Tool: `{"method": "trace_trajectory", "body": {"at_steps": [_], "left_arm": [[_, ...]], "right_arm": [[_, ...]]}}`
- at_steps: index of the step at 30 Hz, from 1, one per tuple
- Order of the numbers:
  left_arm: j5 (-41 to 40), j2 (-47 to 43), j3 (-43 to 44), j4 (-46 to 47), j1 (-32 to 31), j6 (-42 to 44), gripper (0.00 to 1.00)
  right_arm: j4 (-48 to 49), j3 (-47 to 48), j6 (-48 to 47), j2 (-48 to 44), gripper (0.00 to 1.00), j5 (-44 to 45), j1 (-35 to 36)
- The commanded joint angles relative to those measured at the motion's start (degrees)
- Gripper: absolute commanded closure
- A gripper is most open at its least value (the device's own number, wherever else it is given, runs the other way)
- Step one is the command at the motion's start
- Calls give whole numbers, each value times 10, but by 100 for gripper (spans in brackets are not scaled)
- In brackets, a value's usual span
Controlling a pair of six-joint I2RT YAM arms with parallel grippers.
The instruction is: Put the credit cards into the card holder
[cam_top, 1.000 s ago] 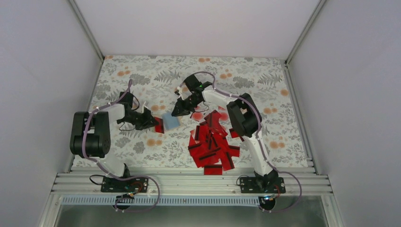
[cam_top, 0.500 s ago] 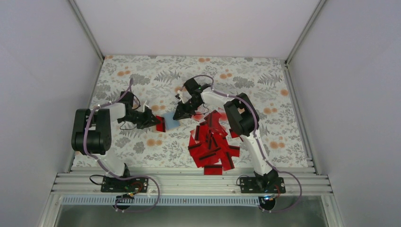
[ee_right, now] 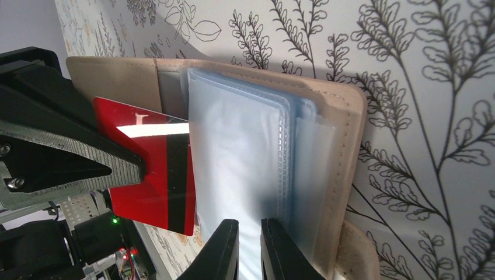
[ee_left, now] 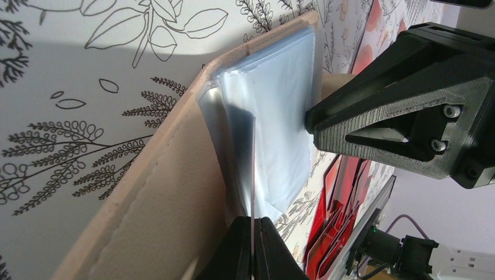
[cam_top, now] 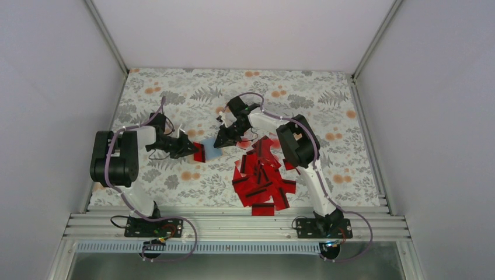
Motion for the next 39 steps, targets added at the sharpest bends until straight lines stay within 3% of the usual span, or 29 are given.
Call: {"method": "trace_trajectory", "body": {"at_steps": [1, 39], "left_arm": [[20, 6, 13, 20, 1, 9, 98], [38, 29, -6, 108, -8, -47, 98]], "right_arm": [[-11, -4, -4, 21, 88, 16, -3], [-15, -8, -7, -5, 87, 4, -21]]}}
